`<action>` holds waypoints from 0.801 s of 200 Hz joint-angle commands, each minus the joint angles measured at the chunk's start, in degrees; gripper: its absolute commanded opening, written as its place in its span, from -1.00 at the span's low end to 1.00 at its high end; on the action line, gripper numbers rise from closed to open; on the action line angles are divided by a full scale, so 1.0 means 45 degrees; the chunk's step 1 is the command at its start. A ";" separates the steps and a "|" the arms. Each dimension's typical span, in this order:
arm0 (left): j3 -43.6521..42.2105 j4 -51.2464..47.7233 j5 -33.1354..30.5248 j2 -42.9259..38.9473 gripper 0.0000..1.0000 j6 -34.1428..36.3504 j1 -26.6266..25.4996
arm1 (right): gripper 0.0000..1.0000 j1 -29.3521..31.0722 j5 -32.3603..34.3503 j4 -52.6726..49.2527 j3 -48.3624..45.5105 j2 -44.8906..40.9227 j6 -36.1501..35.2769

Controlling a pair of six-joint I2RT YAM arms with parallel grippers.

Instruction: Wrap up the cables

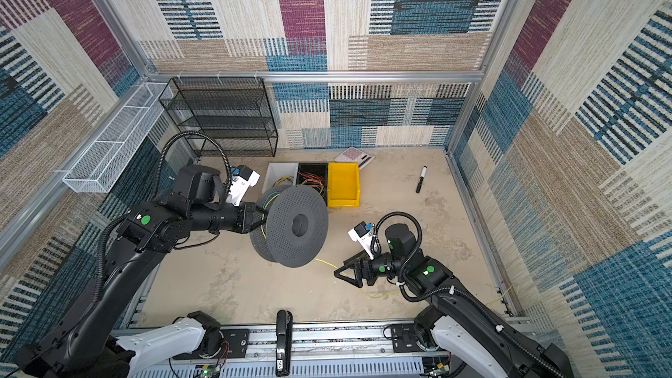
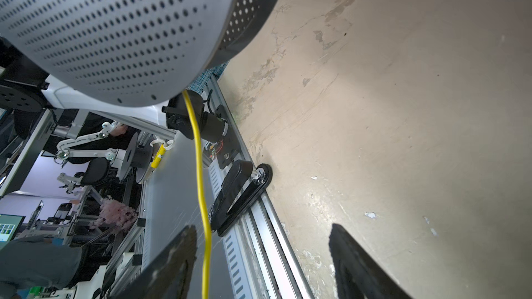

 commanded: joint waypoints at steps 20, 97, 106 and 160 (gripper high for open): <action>0.0499 0.0295 0.0755 0.0141 -1.00 -0.0036 0.0274 | 0.33 0.0269 0.0110 0.0289 -0.0609 -0.0092 0.0643; 0.1072 -0.0548 0.1652 -0.0312 -1.00 0.1287 0.0689 | -1.00 0.0350 0.4320 -0.2113 0.1523 0.0731 0.1720; 0.1106 -0.0701 0.2348 -0.0502 -1.00 0.1600 0.0698 | -1.00 0.0345 0.4849 -0.2525 0.2613 0.1291 0.1568; 0.0819 -0.1425 0.2809 -0.1948 -1.00 0.2722 0.0669 | -1.00 -0.0235 0.6801 -0.4577 0.9458 0.6234 -0.1446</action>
